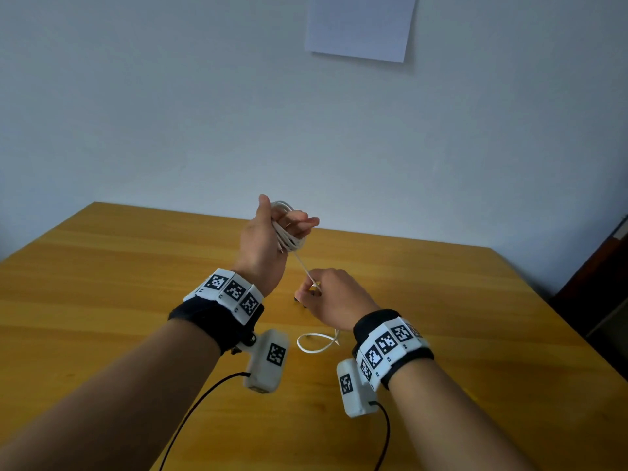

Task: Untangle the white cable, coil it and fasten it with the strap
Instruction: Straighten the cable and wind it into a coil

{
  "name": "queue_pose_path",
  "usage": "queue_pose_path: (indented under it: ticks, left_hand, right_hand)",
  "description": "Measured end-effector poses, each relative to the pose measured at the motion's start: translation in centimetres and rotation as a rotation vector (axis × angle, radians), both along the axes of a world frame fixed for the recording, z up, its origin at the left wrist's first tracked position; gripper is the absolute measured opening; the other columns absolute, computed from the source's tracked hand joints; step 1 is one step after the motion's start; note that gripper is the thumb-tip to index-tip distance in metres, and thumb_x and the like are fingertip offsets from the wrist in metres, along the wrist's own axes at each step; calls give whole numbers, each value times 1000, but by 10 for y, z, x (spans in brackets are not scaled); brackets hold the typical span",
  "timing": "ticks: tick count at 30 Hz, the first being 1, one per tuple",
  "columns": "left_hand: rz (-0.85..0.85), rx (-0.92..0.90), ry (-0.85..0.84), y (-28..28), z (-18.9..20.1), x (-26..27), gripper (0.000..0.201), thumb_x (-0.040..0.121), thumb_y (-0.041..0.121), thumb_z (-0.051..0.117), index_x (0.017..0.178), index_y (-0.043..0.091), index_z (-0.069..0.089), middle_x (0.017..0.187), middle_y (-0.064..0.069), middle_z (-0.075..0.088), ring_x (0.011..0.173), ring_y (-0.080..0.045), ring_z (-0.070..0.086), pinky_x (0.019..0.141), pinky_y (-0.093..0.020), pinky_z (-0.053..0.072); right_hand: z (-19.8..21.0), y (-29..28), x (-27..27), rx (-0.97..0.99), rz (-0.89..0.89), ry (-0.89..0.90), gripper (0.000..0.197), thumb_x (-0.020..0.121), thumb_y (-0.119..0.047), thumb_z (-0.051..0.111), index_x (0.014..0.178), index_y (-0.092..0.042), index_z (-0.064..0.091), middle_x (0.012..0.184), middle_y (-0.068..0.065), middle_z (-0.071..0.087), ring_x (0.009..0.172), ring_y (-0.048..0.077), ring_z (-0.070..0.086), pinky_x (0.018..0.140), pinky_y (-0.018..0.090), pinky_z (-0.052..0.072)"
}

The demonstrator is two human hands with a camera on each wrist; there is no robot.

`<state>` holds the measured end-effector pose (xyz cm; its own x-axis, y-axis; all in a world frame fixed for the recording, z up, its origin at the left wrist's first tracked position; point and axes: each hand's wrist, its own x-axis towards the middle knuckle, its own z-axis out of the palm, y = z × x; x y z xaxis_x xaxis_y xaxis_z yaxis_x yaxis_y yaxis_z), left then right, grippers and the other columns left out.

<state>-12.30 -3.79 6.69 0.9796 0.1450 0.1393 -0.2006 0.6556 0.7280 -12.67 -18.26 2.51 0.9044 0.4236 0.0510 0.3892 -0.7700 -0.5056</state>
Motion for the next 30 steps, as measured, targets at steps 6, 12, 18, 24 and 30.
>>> queue_pose_path:
  ticks: [6,12,18,24,30]
  left_hand:
    - [94,400,-66,-2,-12,0,59,107,47,23,105,-4,52,104,-13,77,106,-22,72,106,-45,46]
    - [212,1002,-112,1,-29,4,73,104,55,17,89,20,79,108,4,76,114,-24,63,110,-44,37]
    - [245,1502,-173,-3,-36,0,56,103,54,24,81,13,56,76,1,66,71,-18,64,70,-44,54]
    - [212,1785,-166,0,-43,4,49,103,52,24,70,22,44,69,-2,57,64,-24,55,59,-43,49]
    - [251,1967,-272,-3,-34,-1,28,106,24,37,79,23,35,66,-2,46,73,-34,61,67,-52,52]
  right_hand:
    - [6,-1,-1,-46,34,-37,12,93,-33,66,85,-26,71,82,-5,72,77,16,69,74,38,59]
    - [11,-1,-2,-44,26,-53,14,92,-34,63,86,-29,75,73,-4,75,65,17,70,66,36,59]
    - [16,-2,-2,-69,-21,-106,14,89,-36,68,87,-26,76,81,-9,74,79,17,68,67,31,52]
    - [18,-4,-3,-90,-33,-96,15,83,-34,73,79,-20,74,81,-2,74,74,22,68,57,29,46]
    - [13,-4,-4,-75,-49,-103,19,81,-36,71,81,-18,75,80,-1,73,75,24,67,59,31,48]
